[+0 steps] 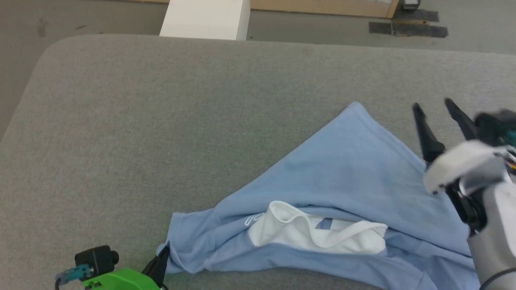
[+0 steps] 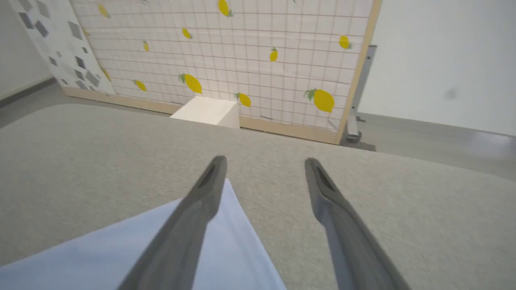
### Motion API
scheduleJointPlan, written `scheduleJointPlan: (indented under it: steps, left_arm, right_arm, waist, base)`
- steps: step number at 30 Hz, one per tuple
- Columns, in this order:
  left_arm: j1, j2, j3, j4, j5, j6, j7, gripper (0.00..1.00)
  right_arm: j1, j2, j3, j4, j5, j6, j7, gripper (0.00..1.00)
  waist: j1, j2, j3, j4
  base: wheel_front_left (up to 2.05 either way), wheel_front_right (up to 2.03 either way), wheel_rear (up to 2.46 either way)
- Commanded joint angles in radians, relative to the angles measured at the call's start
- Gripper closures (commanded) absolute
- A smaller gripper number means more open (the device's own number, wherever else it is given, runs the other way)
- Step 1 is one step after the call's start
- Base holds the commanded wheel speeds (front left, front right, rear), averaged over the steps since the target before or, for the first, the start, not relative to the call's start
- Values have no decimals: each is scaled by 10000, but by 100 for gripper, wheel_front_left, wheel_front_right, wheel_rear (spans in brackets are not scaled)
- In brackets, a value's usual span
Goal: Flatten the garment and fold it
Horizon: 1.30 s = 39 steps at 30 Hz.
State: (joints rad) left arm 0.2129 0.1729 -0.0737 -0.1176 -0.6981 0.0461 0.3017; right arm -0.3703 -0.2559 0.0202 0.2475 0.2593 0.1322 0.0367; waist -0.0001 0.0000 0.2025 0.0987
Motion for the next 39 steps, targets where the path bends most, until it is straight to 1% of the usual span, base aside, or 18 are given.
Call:
scheduleJointPlan:
  steps: [1, 5, 9, 15, 20, 21, 22, 24, 25, 28, 31, 35, 39]
  left_arm:
    - [-248, -33, -14, 46, -29, -49, -93, 100]
    - [-540, -147, -157, 204, -37, -149, -199, 100]
    - [-766, -279, -292, 410, -42, -242, -335, 100]
    - [-1026, -425, -466, 742, -72, -393, -523, 100]
    - [-1142, -493, -542, 972, -118, -491, -652, 100]
    - [-1162, -504, -557, 1017, -126, -506, -673, 100]
    - [-1176, -511, -568, 1053, -130, -512, -685, 100]
    - [-1193, -516, -572, 1116, -149, -521, -707, 100]
    - [-1190, -504, -566, 1143, -154, -519, -712, 100]
    - [-1180, -450, -546, 1192, -148, -511, -719, 100]
    - [-1057, -359, -481, 1172, -146, -478, -733, 100]
    - [-793, -212, -372, 1035, -116, -407, -767, 100]
    - [-546, -66, -259, 804, 9, -307, -900, 100]
  right_arm:
    - [-533, -156, 413, 406, 187, -15, 37, 0]
    - [-1974, -582, 1647, 1771, 547, -15, 634, 0]
    - [-3054, -712, 2279, 2994, 806, -15, 1882, 0]
    - [-4199, -808, 2692, 4299, 982, -15, 3853, 0]
    - [-4723, -750, 2743, 5076, 828, -15, 5335, 0]
    - [-4787, -729, 2700, 5281, 759, -15, 5777, 16]
    - [-4820, -707, 2648, 5423, 693, -15, 6128, 52]
    - [-4848, -638, 2547, 5541, 516, -15, 6653, 81]
    - [-4828, -604, 2449, 5489, 440, -15, 6679, 100]
    - [-4555, -542, 2136, 5171, 307, -15, 6086, 100]
    - [-3946, -426, 1700, 4687, 230, -15, 4802, 100]
    - [-2790, -246, 1455, 3818, 368, -15, 3043, 100]
    - [-1445, -192, 928, 2853, 484, -15, 1623, 100]
  waist:
    - [1, 0, 443, 405]
    - [1, 0, 957, 852]
    - [1, 0, 1293, 1226]
    - [1, 0, 1644, 1631]
    - [1, 0, 1761, 1727]
    - [1, 0, 1762, 1727]
    - [1, 0, 1748, 1717]
    - [1, 0, 1682, 1662]
    - [1, 0, 1632, 1618]
    - [1, 0, 1401, 1485]
    - [1, 0, 1022, 1273]
    - [1, 0, 379, 871]
    - [1, 0, -302, 426]
  base:
    - [0, 0, 0]
    - [0, 0, 0]
    - [0, 0, 0]
    - [0, 0, 0]
    - [0, 0, 0]
    - [0, 0, 0]
    - [0, 0, 0]
    - [0, 0, 0]
    - [0, 0, 0]
    - [0, 0, 0]
    - [0, 0, 0]
    - [0, 0, 0]
    - [0, 0, 0]
